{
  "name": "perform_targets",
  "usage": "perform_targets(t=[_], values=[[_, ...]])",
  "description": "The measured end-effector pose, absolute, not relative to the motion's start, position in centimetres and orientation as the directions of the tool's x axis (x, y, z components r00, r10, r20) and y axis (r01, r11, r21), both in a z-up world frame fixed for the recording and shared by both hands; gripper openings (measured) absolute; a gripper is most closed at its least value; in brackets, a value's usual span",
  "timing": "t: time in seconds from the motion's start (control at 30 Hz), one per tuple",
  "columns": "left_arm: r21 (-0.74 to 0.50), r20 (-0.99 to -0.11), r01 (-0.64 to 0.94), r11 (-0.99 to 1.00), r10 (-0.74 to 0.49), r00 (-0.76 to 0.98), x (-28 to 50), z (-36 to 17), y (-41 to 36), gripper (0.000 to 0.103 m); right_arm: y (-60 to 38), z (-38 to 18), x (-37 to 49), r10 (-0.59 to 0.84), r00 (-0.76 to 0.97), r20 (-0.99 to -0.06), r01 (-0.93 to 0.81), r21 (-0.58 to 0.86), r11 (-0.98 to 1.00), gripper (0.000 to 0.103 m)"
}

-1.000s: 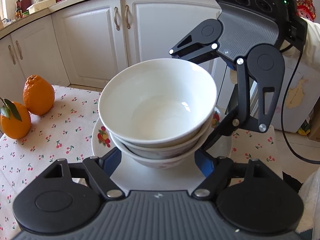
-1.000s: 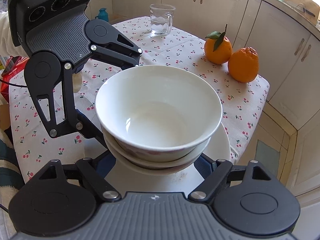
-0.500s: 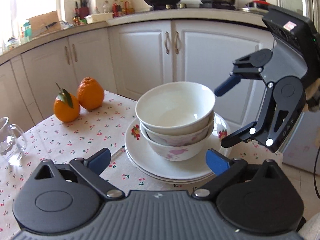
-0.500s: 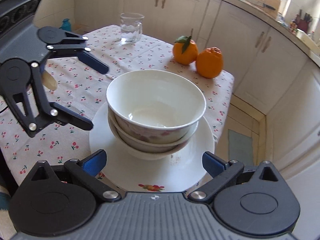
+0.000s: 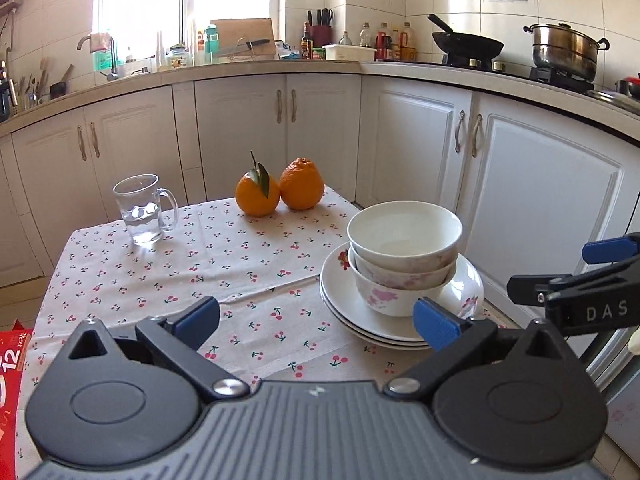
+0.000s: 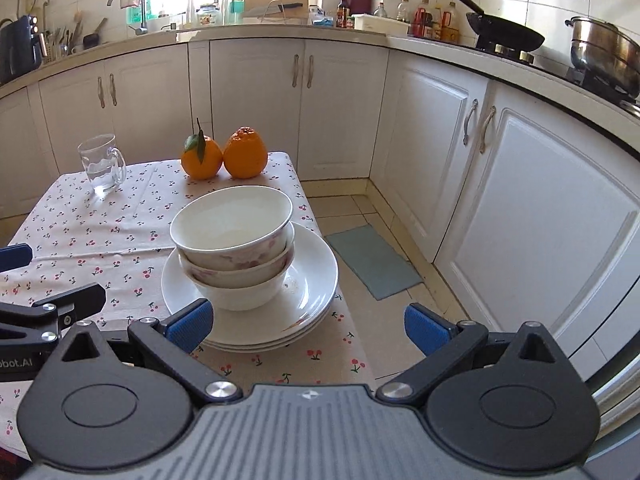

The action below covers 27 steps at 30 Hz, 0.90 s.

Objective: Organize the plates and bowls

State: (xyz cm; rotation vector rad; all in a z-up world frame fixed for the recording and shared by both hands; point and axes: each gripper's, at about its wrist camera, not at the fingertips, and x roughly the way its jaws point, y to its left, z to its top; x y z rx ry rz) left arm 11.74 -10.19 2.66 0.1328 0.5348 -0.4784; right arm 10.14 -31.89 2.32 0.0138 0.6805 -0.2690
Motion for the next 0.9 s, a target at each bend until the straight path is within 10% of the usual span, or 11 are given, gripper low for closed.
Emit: perform_targets(t=[0.9], values=[[0.007,-0.507,0.417,0.909,-0.356,0.785,9.5,3.5,-9.8,0.103,-29.6,2.7,8.1,-0.263,0.764,-0.589,0.261,-0.091,0.961,0.103]])
